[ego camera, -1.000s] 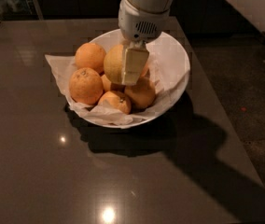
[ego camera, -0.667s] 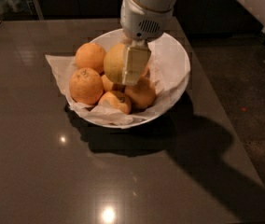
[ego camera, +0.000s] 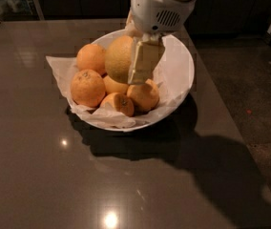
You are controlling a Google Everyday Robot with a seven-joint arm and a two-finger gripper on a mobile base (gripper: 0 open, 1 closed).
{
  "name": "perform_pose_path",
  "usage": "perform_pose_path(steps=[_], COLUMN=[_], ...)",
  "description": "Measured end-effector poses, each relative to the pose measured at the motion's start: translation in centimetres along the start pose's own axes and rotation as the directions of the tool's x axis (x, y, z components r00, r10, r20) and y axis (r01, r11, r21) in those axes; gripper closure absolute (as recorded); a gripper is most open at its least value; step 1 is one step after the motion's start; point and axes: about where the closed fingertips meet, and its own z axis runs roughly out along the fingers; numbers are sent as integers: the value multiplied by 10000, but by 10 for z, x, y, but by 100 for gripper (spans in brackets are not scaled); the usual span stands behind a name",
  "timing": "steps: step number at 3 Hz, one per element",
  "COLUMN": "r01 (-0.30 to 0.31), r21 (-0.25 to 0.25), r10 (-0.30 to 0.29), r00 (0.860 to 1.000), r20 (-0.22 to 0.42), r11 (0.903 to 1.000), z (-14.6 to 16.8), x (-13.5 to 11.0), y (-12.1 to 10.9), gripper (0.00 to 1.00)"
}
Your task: Pick orange from white bowl
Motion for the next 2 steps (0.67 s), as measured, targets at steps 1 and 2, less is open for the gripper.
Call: perform_pose_path(steps=[1,2], r01=[588,599], r21=[266,289], r10=[-596,-607], r00=[9978,9977], r20=[288,290], r11=[9979,9978], z=[-40,-42], x=[-21,-22], y=[31,32], gripper=[100,100])
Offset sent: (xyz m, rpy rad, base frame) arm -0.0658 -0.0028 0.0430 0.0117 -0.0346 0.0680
